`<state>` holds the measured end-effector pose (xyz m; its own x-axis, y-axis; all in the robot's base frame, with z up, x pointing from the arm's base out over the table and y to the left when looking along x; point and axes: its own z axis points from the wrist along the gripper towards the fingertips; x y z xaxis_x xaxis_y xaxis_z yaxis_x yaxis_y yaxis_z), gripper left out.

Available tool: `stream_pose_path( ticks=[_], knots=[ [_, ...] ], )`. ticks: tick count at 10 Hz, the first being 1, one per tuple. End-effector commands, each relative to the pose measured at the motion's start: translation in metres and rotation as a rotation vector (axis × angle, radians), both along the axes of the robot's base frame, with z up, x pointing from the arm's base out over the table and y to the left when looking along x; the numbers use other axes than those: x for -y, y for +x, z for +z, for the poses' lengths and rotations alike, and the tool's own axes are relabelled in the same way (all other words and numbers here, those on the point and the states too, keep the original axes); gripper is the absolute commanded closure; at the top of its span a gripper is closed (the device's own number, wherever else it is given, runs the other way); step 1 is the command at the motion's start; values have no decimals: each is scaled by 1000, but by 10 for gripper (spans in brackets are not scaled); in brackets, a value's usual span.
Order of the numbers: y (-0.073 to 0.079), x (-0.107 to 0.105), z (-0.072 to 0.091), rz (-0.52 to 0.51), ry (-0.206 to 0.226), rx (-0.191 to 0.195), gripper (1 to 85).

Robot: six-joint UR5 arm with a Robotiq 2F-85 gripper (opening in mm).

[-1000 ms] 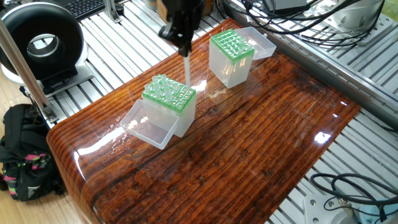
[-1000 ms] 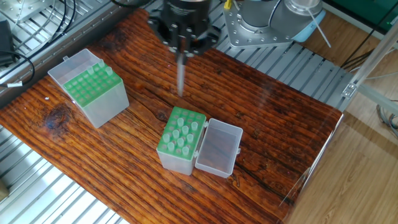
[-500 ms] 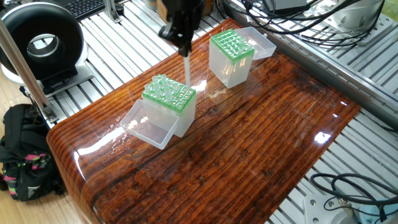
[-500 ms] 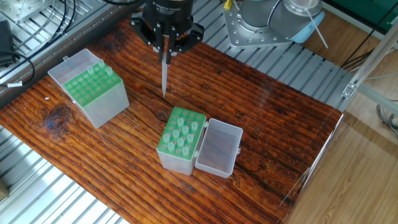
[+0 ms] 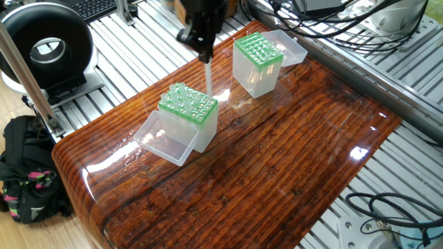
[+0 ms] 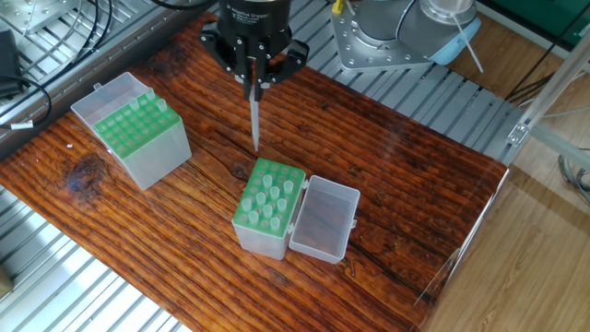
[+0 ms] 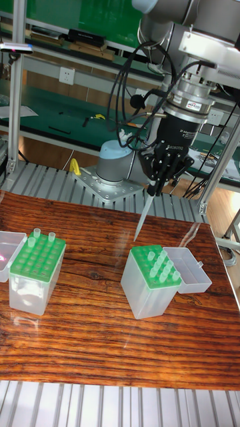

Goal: Transfer all large pipette tips from one holder to another

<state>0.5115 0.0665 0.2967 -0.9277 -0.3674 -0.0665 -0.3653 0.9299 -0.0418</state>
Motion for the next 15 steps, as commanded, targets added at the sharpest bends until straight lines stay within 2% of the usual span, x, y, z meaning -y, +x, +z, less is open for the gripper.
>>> stream_pose_path(
  ticks=[1, 2, 5, 8, 10, 11, 13, 14, 15],
  knots=[
    [-2, -10, 1, -64, 46, -9, 773],
    [-2, -8, 1, -44, 35, -8, 773],
    [11, 39, -3, 31, 15, -5, 777],
    [25, 71, -19, 83, 0, 20, 787],
    [31, 71, -23, 103, 14, 29, 777],
    [28, 69, -24, 94, 23, 17, 773],
    [22, 65, -24, -4, 47, -4, 770],
    [24, 68, -24, -68, 42, 2, 780],
    [22, 76, -24, -110, 16, -2, 813]
  ],
)
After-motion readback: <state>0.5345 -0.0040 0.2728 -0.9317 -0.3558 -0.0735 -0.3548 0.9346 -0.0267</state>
